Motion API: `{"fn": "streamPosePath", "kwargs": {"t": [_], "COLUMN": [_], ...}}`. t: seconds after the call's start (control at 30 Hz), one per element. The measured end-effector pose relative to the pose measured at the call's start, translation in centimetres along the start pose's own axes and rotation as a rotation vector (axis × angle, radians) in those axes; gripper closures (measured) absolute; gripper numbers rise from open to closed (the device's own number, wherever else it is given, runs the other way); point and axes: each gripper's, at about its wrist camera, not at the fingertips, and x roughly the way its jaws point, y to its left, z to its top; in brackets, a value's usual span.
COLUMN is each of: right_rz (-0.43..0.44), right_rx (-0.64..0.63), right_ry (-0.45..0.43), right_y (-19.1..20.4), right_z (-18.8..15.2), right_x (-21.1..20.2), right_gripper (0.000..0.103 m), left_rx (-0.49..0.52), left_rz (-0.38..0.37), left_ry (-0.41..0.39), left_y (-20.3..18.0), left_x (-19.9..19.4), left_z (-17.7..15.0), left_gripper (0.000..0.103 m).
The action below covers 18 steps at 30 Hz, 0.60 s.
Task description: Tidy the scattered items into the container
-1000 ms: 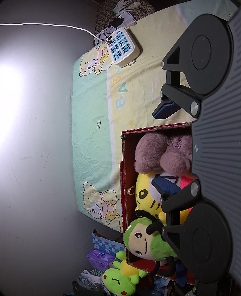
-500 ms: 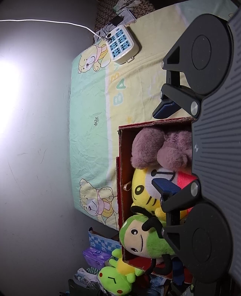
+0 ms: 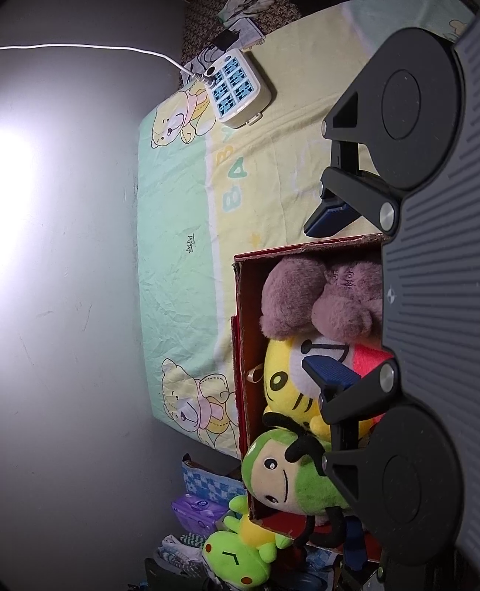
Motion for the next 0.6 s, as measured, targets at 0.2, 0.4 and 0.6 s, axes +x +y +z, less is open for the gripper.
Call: {"fn": "streamPosePath", "kwargs": {"t": [0.2,0.4,0.6], "right_rz": [0.002,-0.003,0.001], "right_rx": [0.010,0.010,0.015], "right_ry": [0.002,-0.001,0.003], "right_y": [-0.12,-0.09,-0.20], "right_z": [-0.06,-0.16,-0.14], "right_x": [0.06,0.13,0.19], "right_gripper": [0.029,0.029,0.029], "left_rx": [0.004,0.001,-0.001], "left_rz": [0.007,0.037,0.048], "left_ry": [0.004,-0.017,-0.017], "left_y": [-0.09,-0.11,-0.06], "left_x": [0.20,0.10,0.14], "left_z": [0.03,0.00,0.17], "left_gripper": [0.001,0.001,0.001]}}
